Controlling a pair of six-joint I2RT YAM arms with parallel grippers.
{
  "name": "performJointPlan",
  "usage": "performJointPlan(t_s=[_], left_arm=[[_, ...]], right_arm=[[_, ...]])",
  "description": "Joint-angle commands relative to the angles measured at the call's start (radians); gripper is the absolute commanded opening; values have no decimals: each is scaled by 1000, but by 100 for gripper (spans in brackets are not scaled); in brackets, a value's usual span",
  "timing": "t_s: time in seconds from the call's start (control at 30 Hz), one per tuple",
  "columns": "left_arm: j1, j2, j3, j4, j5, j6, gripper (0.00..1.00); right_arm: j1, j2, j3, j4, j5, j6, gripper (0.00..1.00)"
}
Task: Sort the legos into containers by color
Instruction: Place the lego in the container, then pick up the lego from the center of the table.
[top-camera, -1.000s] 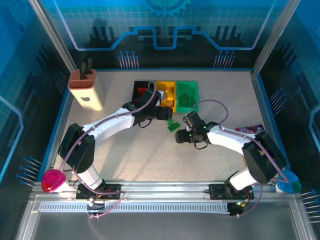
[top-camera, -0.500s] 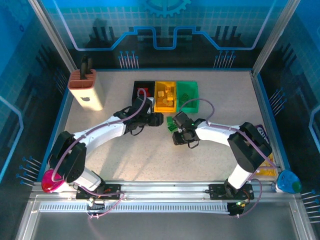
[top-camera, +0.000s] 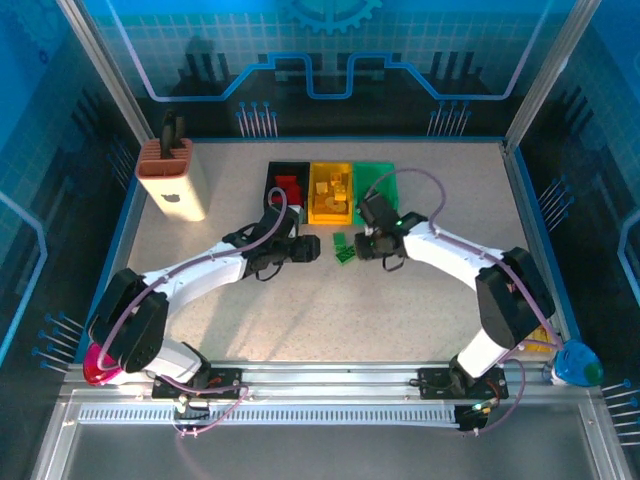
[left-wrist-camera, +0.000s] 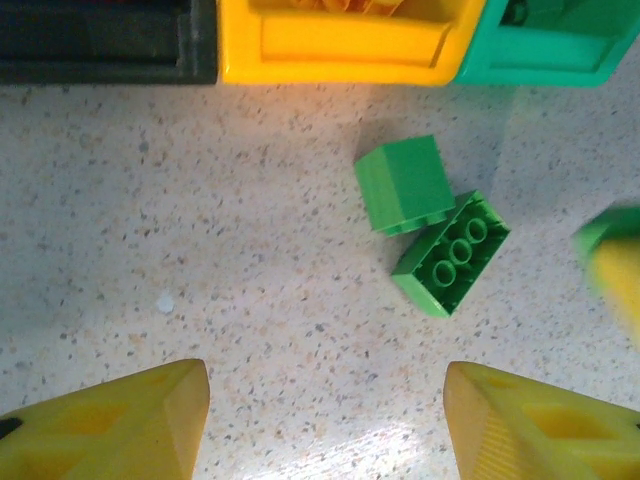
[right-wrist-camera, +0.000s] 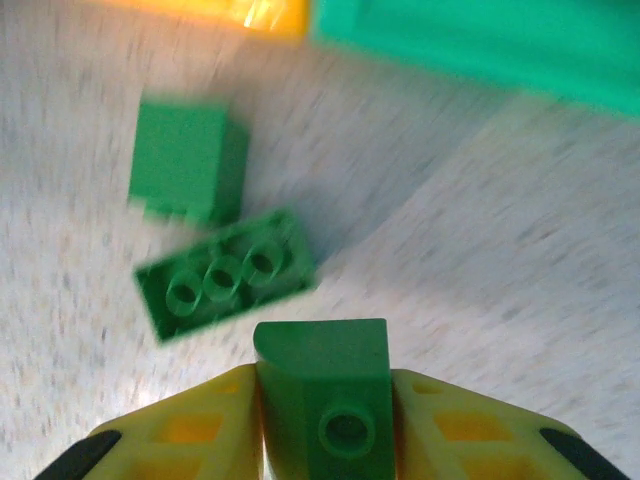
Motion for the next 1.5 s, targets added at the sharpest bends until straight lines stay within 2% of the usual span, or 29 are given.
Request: performJointPlan(t_s=[0.0, 0.2, 0.5, 0.53, 0.57, 0.63, 0.67, 0.83, 1.13, 1.47], left_arm=[[3, -38, -62, 20, 14, -49, 64], [-27, -72, -151, 39, -11, -77, 63], [-96, -85, -178, 30, -55, -86, 63], [-98, -85, -176, 30, -57, -86, 63], [-101, -87, -177, 30, -59, -86, 63], [-102, -90, -177, 30, -60, -86, 63], [-101, -91, -178, 31, -61, -86, 63], [-102, -80, -176, 43, -65, -83, 63], [-100, 38, -59, 40, -42, -58, 68], [-76, 222, 169, -12, -11, -29, 69]], right_arm=[[-111, -21, 81, -31, -67, -46, 35], [-214, 146, 299, -68, -131, -82, 36], [-229, 462, 772, -241, -31, -124, 38], [-231, 493, 831, -266, -14, -128, 40], [-232, 526, 879, -283, 4, -134, 47], [-232, 562, 944, -320, 17, -137, 70], [-228, 567, 958, -337, 26, -130, 74], [-204, 437, 736, -189, 22, -111, 80], [-193, 179, 261, 36, -49, -24, 80], [-193, -26, -77, 176, -109, 55, 77]])
